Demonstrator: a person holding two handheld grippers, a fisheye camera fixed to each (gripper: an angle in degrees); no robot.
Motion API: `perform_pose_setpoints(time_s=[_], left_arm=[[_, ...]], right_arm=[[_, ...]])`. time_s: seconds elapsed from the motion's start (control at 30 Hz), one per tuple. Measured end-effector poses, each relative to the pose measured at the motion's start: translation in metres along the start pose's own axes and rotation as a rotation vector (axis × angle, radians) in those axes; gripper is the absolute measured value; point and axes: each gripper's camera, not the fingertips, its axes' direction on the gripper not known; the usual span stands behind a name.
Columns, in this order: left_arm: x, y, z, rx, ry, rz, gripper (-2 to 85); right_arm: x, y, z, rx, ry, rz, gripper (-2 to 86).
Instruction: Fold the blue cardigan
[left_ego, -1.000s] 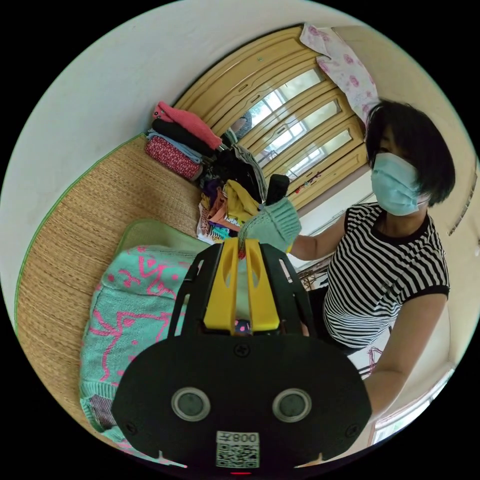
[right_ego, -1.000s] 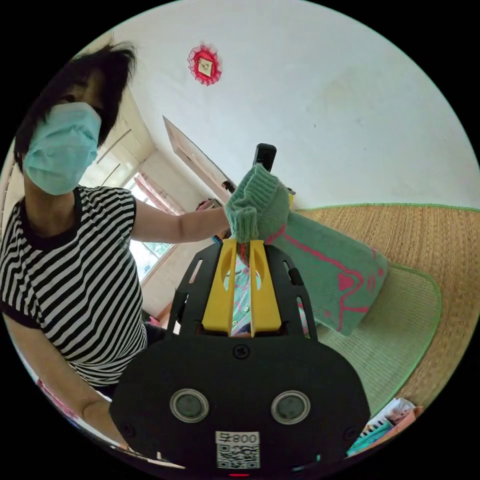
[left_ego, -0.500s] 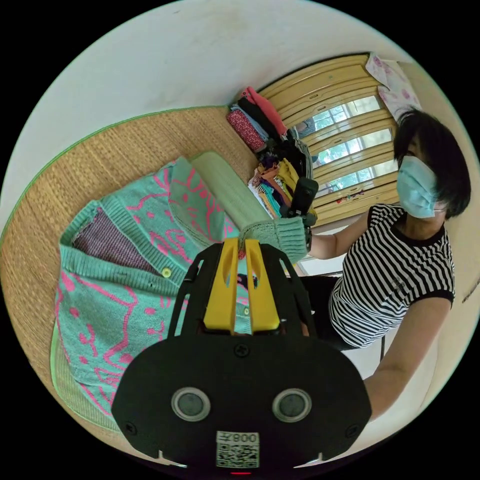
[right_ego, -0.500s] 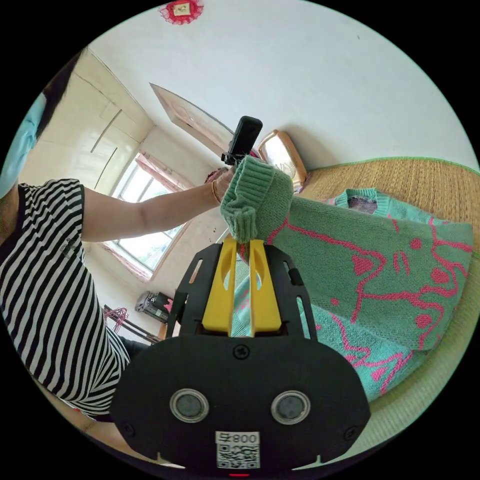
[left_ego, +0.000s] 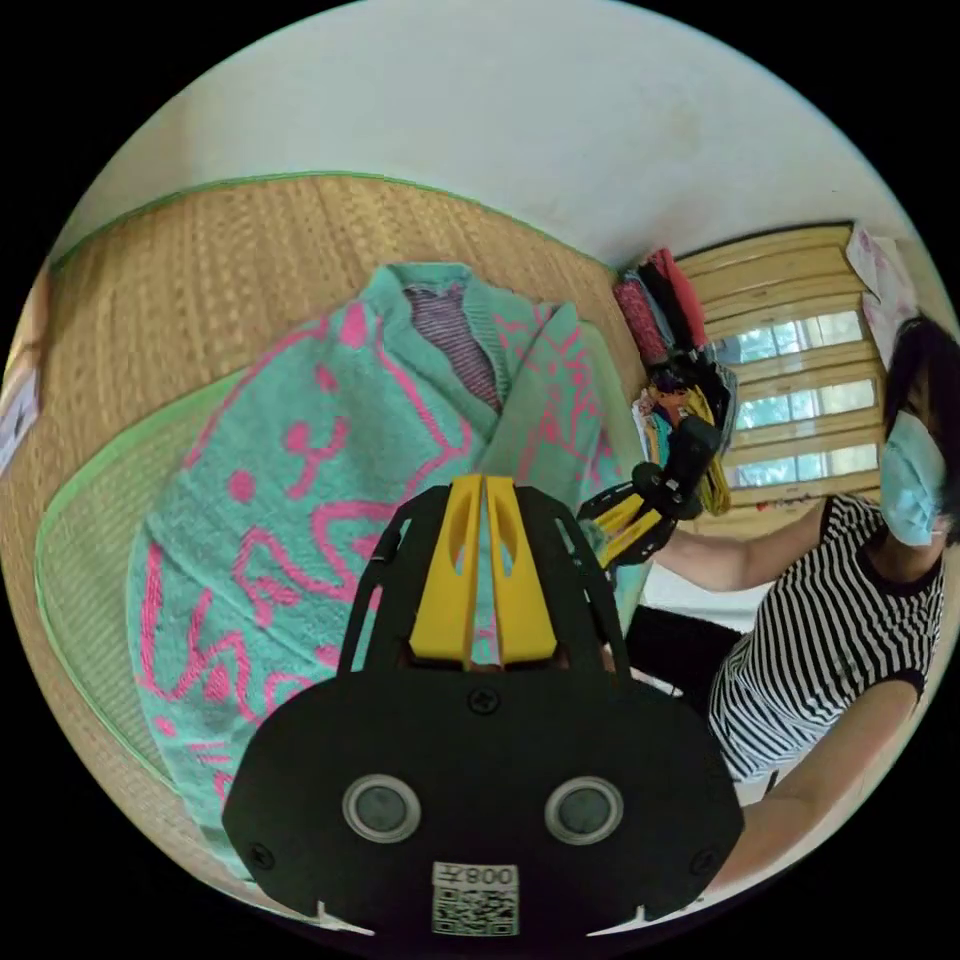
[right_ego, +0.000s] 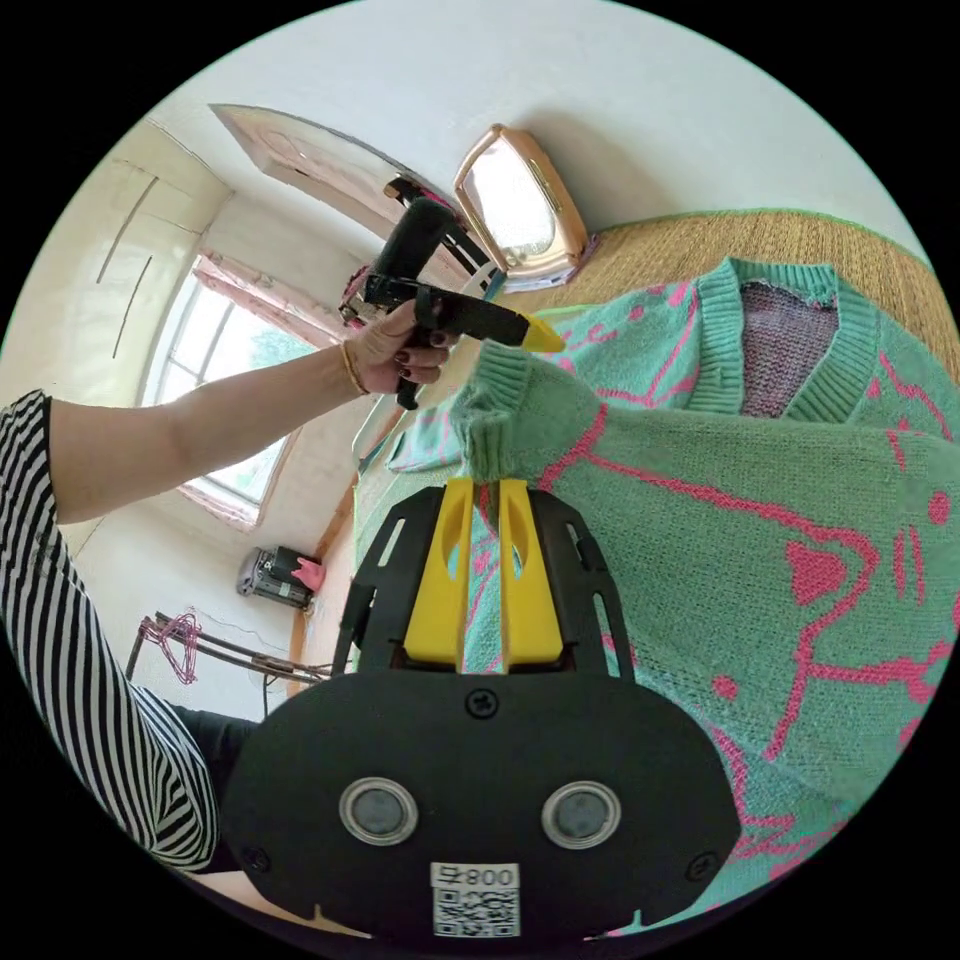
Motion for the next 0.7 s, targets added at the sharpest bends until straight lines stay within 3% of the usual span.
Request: perform_pose_setpoints(time_s=[0.07,0.2,0.33,0.43,0.6,0.7], left_arm=[[-0.028,0.030,-0.016,0.124,-0.011,-0.122,0.4],[-0.038,0.064,-0.018,0.220,0.140,-0.132,0.3],[-0.038,0.087,0.001,0.121,0.128,-0.123,0.2],[-0.047,0.108,0.006,0.045,-0.038,-0.163,0.2],[-0.050,0.134,-0.014,0.135,-0.054,-0.148,0.1],[-0.056,0.144,-0.003,-0.052,-0.171,-0.152,0.1]], right_arm=[[0.009,-0.013,0.037,-0.080,0.032,0.038,4.5],[0.012,-0.028,0.079,-0.191,0.118,0.064,5.6],[0.002,-0.040,0.095,-0.213,0.160,0.047,6.2],[-0.005,-0.048,0.100,-0.243,0.160,0.058,5.5],[-0.017,-0.048,0.077,-0.144,0.163,0.052,2.8],[0.002,-0.044,0.084,-0.195,0.256,0.150,1.0]])
